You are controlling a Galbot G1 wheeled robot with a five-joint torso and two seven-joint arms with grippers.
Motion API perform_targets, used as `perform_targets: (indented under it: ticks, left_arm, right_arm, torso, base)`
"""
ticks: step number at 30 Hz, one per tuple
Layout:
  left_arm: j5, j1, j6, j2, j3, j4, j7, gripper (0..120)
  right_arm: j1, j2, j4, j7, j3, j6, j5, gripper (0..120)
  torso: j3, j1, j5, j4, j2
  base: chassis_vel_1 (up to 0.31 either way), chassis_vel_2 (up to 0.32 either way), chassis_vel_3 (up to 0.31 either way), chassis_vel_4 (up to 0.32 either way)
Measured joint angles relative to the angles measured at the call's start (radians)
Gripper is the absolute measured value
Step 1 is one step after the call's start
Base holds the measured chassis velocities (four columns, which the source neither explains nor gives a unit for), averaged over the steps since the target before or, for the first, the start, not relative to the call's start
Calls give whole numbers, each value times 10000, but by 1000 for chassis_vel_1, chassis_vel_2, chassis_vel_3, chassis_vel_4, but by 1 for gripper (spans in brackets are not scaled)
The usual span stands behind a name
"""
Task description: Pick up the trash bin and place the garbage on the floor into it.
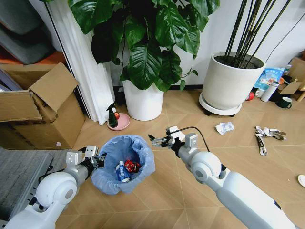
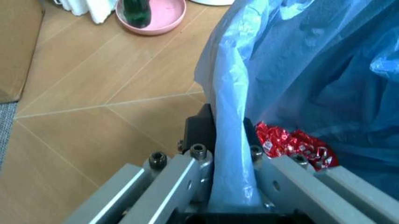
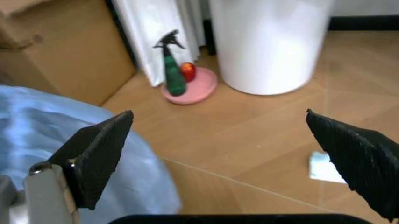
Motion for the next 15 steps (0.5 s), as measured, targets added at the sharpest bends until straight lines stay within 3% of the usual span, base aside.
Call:
perform_targets:
  ticks: [15]
  left_arm:
    - [71, 18, 0, -145, -22, -32, -6, 0]
  right_arm:
    - [-1592, -42, 193, -715, 2731, 232, -1150, 100]
  torso:
    - [0, 0, 2, -3, 0]
  base:
    - [-51, -48, 48, 40]
